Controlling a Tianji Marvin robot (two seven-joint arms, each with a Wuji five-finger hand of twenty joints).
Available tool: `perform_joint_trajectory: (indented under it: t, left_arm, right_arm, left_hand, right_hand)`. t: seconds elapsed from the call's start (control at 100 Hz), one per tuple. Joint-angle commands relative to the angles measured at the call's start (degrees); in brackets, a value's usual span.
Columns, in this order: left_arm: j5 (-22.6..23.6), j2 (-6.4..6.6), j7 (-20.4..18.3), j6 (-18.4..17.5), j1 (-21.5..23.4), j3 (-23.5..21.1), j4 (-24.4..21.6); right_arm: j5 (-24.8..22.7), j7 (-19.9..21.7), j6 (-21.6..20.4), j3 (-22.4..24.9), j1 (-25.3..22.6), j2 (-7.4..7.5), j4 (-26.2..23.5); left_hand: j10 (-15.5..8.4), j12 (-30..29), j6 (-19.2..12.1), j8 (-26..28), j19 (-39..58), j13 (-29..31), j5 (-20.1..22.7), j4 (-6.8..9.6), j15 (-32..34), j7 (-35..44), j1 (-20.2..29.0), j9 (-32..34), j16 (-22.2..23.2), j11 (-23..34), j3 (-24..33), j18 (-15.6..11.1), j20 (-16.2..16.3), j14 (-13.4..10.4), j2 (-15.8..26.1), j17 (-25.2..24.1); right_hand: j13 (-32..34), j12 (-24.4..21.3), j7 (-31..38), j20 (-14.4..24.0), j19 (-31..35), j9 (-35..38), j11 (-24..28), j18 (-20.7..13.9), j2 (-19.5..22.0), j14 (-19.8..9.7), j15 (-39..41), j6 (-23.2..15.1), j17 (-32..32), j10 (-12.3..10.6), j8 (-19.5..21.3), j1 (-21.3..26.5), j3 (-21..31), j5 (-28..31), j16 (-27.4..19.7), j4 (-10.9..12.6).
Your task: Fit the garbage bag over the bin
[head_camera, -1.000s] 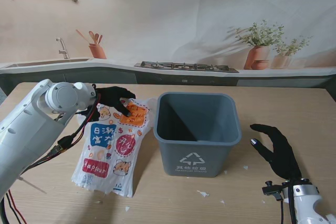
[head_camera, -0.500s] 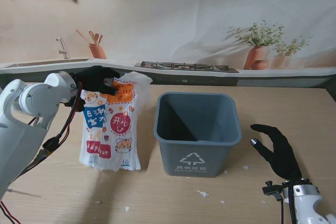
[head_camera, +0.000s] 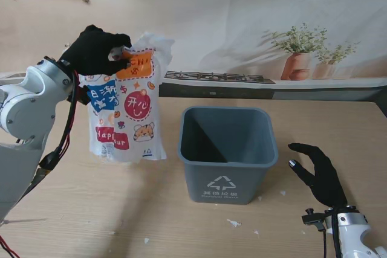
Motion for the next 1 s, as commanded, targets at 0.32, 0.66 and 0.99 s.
perform_joint_trajectory:
  t: [0.32, 0.66, 0.99]
  left_arm:
    - [8.97, -4.02, 18.97, -2.32, 4.05, -1.84, -8.10]
    - [13.30, -5.75, 31.27, -2.73, 5.04, -0.12, -12.39]
    - [18.31, -8.26, 47.06, 1.89, -0.91, 14.93, -9.58]
  right_arm:
    - [0.25, 0.75, 0.57, -0.39, -0.29, -0.41, -0.19]
    - [0.38, 0.52, 0.53, -0.49, -0.23, -0.48, -0.06]
    - [0.79, 0.86, 0.10, -0.58, -0.02, -0.42, 0.24]
  left_hand:
    - [0.99, 1.63, 1.89, 1.25, 3.41, -1.75, -5.30, -2.98, 2.13, 3.68, 1.01, -1.74, 2.33, 3.17, 0.43, 1.91, 1.63, 1.33, 2.70, -2.00]
    - [3.25, 0.88, 5.63, 1.01, 3.81, -7.77, -10.91, -1.75, 5.22, 6.94, 6.01, -7.33, 3.34, 7.93, -6.12, 1.11, 1.01, 2.88, 6.20, -6.51]
    - [5.64, -2.16, 9.01, 1.89, 3.82, -17.60, -17.34, -0.75, 9.52, 9.77, 11.30, -15.29, 3.03, 13.89, -11.05, -0.02, 0.52, 4.27, 8.40, -6.60]
  right_hand:
    - [0.62, 0.25, -0.02, 1.15, 0.09, -0.36, -0.83, -0.12, 1.83, -0.15, 0.56, -1.90, -0.06, -0.98, 0.46, -1.59, 0.02, -0.07, 0.40, 0.65]
    - [0.70, 0.26, -0.04, 1.17, 0.09, -0.25, -0.80, -0.11, 1.80, -0.10, 0.58, -1.84, -0.07, -0.92, 0.45, -1.60, 0.01, 0.08, 0.41, 0.66]
    - [0.85, 0.27, -0.11, 1.19, 0.11, 0.14, -0.78, -0.01, 1.96, -0.04, 0.60, -1.76, 0.02, -0.94, 0.41, -1.75, -0.04, 0.41, 0.41, 0.67]
